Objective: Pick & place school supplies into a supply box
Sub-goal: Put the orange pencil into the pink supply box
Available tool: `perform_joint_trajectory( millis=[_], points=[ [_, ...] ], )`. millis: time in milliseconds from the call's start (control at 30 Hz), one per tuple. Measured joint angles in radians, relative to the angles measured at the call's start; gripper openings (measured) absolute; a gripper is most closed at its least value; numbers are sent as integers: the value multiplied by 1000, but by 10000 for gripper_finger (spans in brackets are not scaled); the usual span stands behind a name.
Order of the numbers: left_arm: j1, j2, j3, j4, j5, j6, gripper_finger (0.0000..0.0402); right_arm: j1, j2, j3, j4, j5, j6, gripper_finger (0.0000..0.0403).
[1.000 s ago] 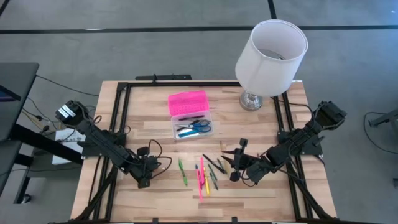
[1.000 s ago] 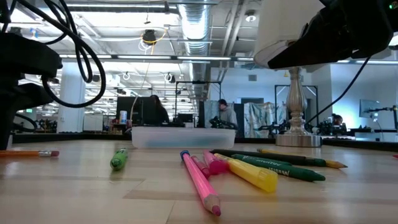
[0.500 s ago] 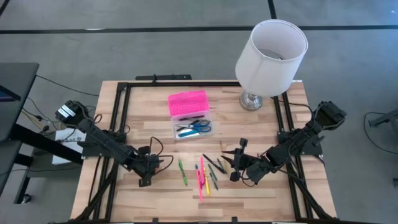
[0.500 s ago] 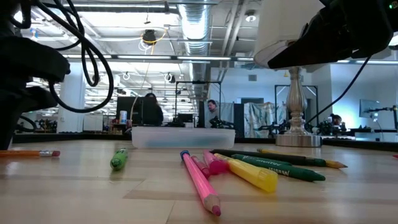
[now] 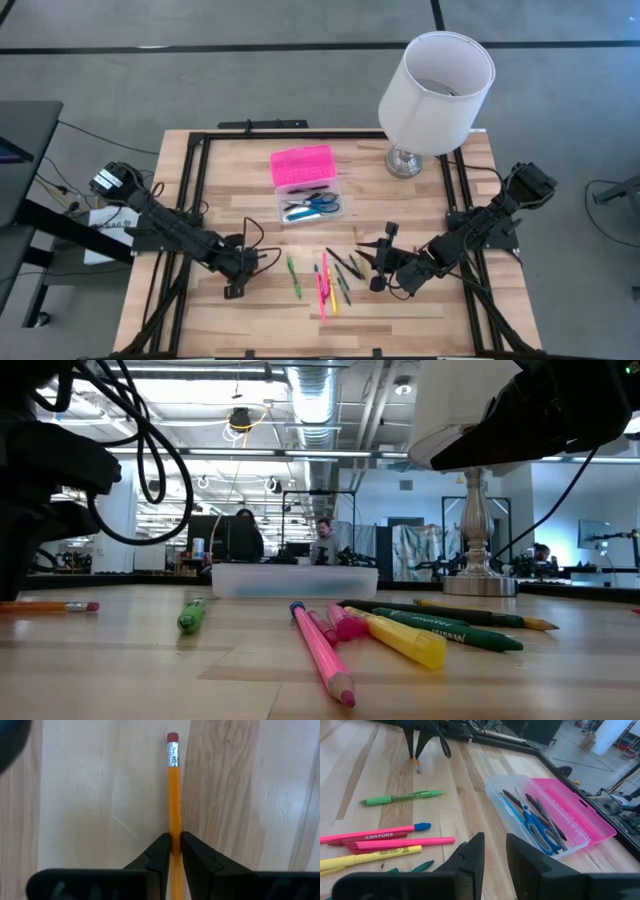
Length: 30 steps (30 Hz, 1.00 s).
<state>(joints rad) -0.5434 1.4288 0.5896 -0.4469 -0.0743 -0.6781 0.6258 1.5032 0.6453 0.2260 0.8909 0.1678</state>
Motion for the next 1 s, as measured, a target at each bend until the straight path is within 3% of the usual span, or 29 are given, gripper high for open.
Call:
perform_joint_trajectory(
  millis=[400,567,767,1000],
  points=[
    [5,0,3,-3,-29,-13,45,0,0,0,0,0,1,74],
    [6,0,3,-7,-89,-20,38,0,0,0,0,0,1,74],
    [44,1,3,-54,-195,-133,11,0,0,0,0,0,4,74],
    [118,-1,4,-122,-218,-197,23,0,0,0,0,0,4,74]
  ],
)
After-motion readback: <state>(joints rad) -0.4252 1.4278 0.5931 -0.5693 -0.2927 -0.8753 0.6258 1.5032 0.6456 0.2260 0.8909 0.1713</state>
